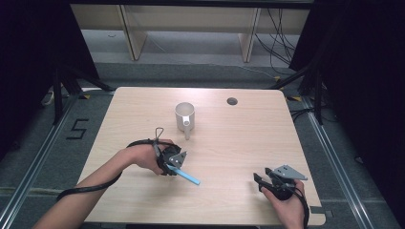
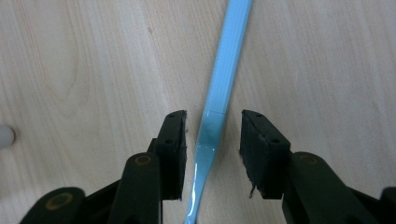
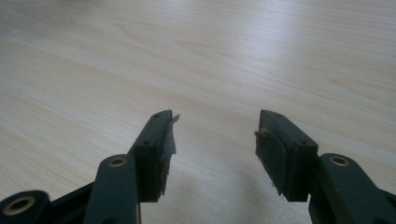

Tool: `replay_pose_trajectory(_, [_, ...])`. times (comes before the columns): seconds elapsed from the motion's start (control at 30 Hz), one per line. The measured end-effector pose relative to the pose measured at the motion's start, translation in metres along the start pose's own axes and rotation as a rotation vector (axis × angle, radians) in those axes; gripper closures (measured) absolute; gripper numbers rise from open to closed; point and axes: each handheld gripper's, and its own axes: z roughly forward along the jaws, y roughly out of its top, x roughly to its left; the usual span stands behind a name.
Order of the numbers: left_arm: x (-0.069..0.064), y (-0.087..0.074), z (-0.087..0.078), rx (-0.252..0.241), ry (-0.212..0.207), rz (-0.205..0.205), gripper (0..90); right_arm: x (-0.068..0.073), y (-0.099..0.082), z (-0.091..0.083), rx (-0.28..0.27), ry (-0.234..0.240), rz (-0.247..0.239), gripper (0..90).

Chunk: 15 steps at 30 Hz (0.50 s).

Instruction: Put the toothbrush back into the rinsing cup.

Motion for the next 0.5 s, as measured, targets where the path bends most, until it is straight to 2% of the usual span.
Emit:
replay_pose_trajectory(0.13, [0.0014,0.0031,0.0009,0.033,-0.015,0.017,62.0,0.0004,0.0001,-0.0001,0.002,0.001,0.004,46.9])
replay_pose_trajectory(0.17, [0.0028,0.0044,0.0012,0.045,-0.018,0.034,62.5,0.0008,0.0002,-0.0003,0.001,0.0,0.01,47.0])
replay_pose_trajectory(0.37, [0.0062,0.0064,0.0027,0.069,-0.029,0.064,64.4,0.0001,0.0007,-0.0002,0.002,0.004,0.0,47.0])
replay_pose_trajectory(0.4, [0.0069,0.0068,0.0033,0.078,-0.034,0.07,64.5,0.002,0.0007,-0.001,0.011,0.002,0.022,47.0])
replay_pose_trajectory(0.43, [0.0071,0.0069,0.0043,0.082,-0.041,0.07,64.5,-0.0005,0.0009,0.0004,-0.013,-0.003,-0.016,47.0])
replay_pose_trajectory(0.5, [0.0077,0.0074,0.0059,0.09,-0.046,0.074,64.5,-0.0001,0.0011,0.0001,-0.006,-0.002,-0.013,47.0])
